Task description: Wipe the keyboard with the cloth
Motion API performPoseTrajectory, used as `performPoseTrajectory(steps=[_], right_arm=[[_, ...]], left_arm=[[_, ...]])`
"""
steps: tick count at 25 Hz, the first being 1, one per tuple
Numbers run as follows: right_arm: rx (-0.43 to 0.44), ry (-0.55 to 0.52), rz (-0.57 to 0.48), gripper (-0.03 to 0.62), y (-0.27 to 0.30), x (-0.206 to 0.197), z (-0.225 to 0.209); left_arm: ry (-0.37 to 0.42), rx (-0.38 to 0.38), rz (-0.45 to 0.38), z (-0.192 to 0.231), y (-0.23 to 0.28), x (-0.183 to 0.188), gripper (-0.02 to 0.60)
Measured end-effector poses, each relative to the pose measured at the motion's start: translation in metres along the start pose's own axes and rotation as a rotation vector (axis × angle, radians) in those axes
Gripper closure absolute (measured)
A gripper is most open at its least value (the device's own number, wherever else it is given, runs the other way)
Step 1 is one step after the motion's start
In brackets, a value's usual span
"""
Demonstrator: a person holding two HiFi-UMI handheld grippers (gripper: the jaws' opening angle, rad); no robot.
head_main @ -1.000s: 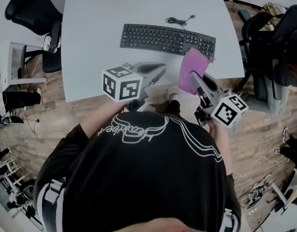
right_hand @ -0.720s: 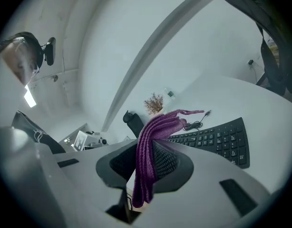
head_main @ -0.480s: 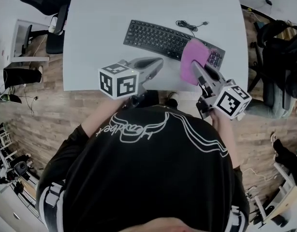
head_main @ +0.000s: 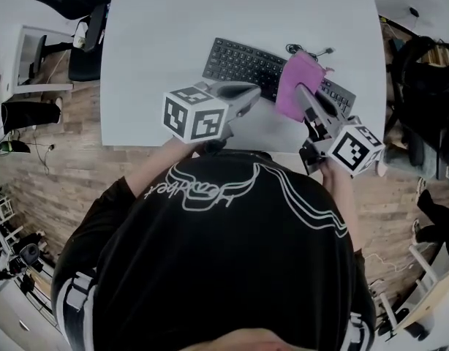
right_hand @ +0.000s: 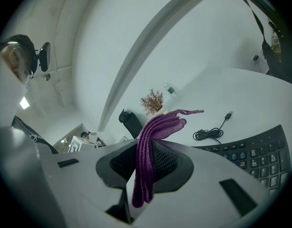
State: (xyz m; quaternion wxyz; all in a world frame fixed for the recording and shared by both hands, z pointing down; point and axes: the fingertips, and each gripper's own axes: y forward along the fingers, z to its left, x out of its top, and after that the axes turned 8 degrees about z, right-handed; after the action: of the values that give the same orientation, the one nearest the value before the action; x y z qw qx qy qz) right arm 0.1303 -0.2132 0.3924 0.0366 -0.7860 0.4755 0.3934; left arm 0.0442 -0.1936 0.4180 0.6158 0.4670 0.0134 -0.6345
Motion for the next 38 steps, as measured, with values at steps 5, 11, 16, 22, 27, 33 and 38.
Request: performPoseTrajectory(steps=[5,11,16,22,27,33,38], right_arm=[[-0.033,0.0,0.015,0.542,0.009,-0.002,-0.008],[-0.035,-0.011,0.068,0.542,0.048,-0.01,-0.015],[-0.068,0.021,0.138,0.542,0.056,-0.033,-0.04],[-0.143,-0.015,0.205,0.542,0.089,-0.049,-0.053],[-0.207,-0.044,0.246,0.542,0.082,-0.058,-0.066],[-0.276,-0.092,0.294,0.542,0.087,-0.062,-0.073],[-0.354,-0.13,0.307,0.542,0.078,-0.063,-0.082]], left_arm=[[-0.015,0.001,0.019,0.009,-0.002,-0.006,0.577],[-0.044,-0.004,0.029,0.031,-0.004,-0.005,0.577],[-0.063,0.001,0.04,0.031,0.005,-0.009,0.577],[-0.073,0.001,0.049,0.056,-0.008,-0.012,0.577],[-0.074,0.001,0.051,0.049,-0.004,-0.013,0.577],[-0.071,0.002,0.05,0.053,-0.008,-0.01,0.577],[-0.073,-0.002,0.051,0.053,-0.009,-0.012,0.577]])
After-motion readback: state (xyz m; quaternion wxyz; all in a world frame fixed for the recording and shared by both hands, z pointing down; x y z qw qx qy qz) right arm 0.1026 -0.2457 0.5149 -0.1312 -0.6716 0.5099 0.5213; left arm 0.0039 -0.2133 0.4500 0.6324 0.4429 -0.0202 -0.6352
